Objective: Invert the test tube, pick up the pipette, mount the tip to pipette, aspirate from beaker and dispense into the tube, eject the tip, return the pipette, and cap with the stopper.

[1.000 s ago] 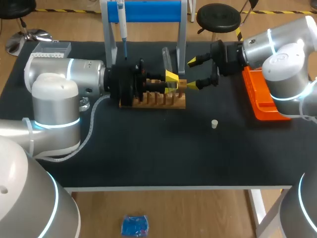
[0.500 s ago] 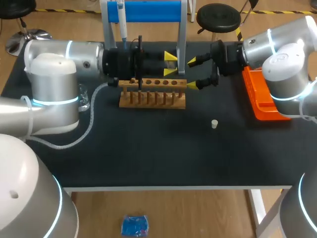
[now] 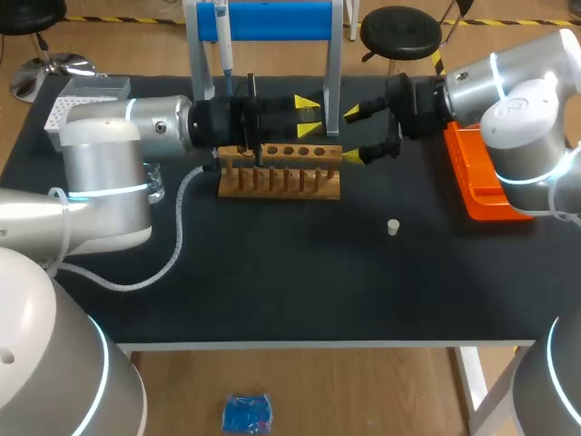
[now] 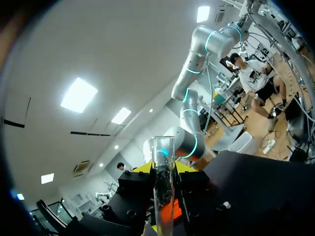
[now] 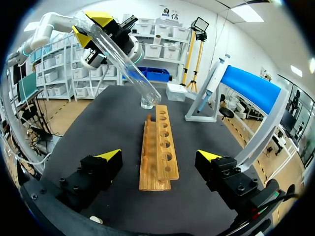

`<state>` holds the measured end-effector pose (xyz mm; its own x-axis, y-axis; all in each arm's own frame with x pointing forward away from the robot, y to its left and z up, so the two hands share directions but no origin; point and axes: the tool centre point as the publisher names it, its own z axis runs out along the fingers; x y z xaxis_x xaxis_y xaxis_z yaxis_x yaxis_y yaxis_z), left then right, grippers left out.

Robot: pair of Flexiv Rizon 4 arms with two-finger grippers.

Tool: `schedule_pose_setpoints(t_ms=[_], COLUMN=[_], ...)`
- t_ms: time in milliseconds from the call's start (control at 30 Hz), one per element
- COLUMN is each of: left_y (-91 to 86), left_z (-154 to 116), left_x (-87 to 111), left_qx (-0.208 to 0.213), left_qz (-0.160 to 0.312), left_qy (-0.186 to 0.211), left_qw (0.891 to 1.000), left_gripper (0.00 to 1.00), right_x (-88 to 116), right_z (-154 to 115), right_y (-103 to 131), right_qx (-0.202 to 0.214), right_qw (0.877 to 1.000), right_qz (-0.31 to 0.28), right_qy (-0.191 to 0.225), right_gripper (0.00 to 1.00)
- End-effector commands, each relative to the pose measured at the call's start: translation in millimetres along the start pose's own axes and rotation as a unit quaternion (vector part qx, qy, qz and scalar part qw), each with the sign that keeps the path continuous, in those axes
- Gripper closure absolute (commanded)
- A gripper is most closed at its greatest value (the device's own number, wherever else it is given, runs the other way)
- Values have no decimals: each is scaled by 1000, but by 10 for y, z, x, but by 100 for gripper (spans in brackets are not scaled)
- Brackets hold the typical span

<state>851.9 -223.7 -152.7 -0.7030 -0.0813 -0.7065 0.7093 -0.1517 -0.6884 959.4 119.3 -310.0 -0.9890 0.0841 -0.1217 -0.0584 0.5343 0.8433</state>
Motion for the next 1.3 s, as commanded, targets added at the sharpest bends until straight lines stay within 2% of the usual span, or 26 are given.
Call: schedule_pose_setpoints(t_ms=[33,333,433,567,667,900,1133,1300], left_y=[5,5,47,74,135,151,261,361], left_z=[0,0,14,-52,-129,-194,-211,-240], left_x=[-7,-7,-31,-136,-231,-380,-466,-468], left_qx=[1,1,-17,-62,-107,-128,-146,-143], left_qz=[0,0,-22,-66,-121,-197,-278,-333], left_qy=[1,1,14,-9,-40,-88,-120,-146], left_qw=[1000,1000,1000,996,986,968,942,920], left_gripper=[100,100,100,100,100,100,100,100], right_x=[-5,-5,-5,-5,-5,-5,-5,-5], right_z=[2,2,2,2,2,2,2,2], right_y=[0,0,0,0,0,0,0,0], right_qx=[0,0,0,0,0,0,0,0], right_qw=[1000,1000,1000,1000,1000,1000,1000,1000], right_qz=[0,0,0,0,0,0,0,0], right_qy=[0,0,0,0,0,0,0,0], right_gripper=[0,0,0,0,0,0,0,0])
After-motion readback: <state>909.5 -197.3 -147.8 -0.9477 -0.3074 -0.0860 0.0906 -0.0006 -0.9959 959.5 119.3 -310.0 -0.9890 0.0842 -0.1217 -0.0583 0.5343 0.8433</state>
